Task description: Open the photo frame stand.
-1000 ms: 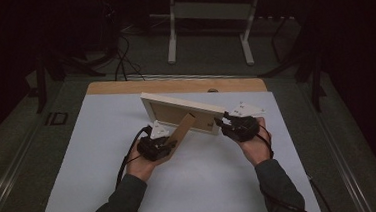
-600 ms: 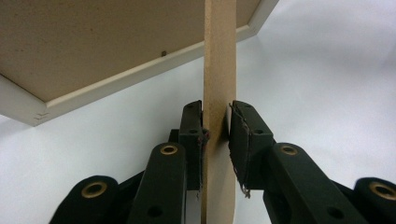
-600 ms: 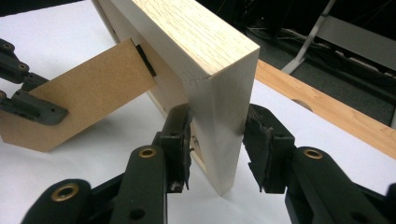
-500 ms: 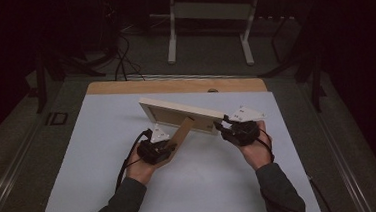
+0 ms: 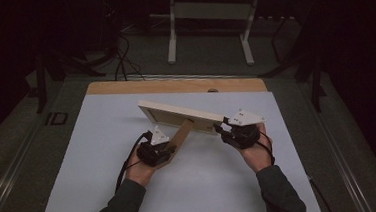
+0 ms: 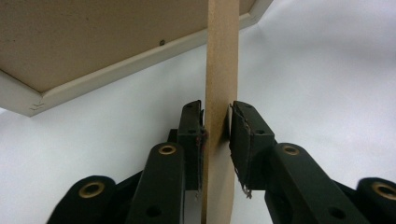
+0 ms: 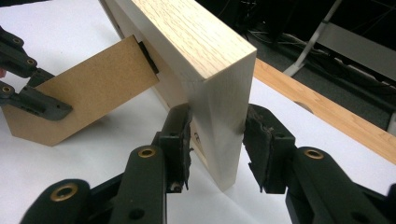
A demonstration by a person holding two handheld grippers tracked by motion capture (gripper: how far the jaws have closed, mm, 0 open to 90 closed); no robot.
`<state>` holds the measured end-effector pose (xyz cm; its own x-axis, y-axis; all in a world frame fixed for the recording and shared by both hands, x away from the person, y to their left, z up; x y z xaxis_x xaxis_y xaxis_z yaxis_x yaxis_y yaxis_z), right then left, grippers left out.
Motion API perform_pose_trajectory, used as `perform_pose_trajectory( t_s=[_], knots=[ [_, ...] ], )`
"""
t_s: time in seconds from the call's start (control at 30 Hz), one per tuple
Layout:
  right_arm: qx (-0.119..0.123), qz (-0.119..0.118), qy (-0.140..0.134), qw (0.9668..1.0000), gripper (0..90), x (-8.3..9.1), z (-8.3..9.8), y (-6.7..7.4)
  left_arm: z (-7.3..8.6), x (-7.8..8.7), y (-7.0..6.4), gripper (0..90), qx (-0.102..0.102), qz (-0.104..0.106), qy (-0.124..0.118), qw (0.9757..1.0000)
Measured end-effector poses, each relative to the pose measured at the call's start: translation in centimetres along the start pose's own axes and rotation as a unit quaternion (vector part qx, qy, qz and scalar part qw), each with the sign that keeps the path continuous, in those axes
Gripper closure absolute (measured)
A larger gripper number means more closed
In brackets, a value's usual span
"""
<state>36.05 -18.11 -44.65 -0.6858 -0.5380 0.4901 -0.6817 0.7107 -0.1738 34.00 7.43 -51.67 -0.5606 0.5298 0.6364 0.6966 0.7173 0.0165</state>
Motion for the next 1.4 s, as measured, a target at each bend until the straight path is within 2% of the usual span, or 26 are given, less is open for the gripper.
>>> perform_pose_trajectory(
  t_s=[0.33, 0.93, 1.4],
  knots=[
    [-0.007, -0.004, -0.003, 1.0, 60.0, 0.1, 0.1, -0.1, 0.0, 0.3, 0.2, 66.7, 0.007, 0.005, -0.008, 0.9999],
    [-0.018, -0.01, -0.003, 0.9998, 58.5, 0.2, 0.7, -0.3, -0.2, 1.6, 0.8, 64.7, 0.023, 0.009, -0.029, 0.9993],
    [-0.021, -0.015, -0.001, 0.9997, 58.7, 0.2, 1.3, -0.3, -0.4, 2.7, 1.8, 61.5, 0.051, 0.012, -0.051, 0.9973]
  ],
)
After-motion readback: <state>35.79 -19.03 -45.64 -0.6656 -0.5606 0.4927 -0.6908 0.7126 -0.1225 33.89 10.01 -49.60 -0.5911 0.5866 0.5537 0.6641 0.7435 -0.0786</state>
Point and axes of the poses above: each handheld gripper's, and its own axes: x roughly backward along the jaws, z roughly out of its underside, y roughly to its left, the point moved 3 cm from there along -x, roughly forward along the jaws, and after that the axes turned 1 degree about -z, right-handed, at the moved point
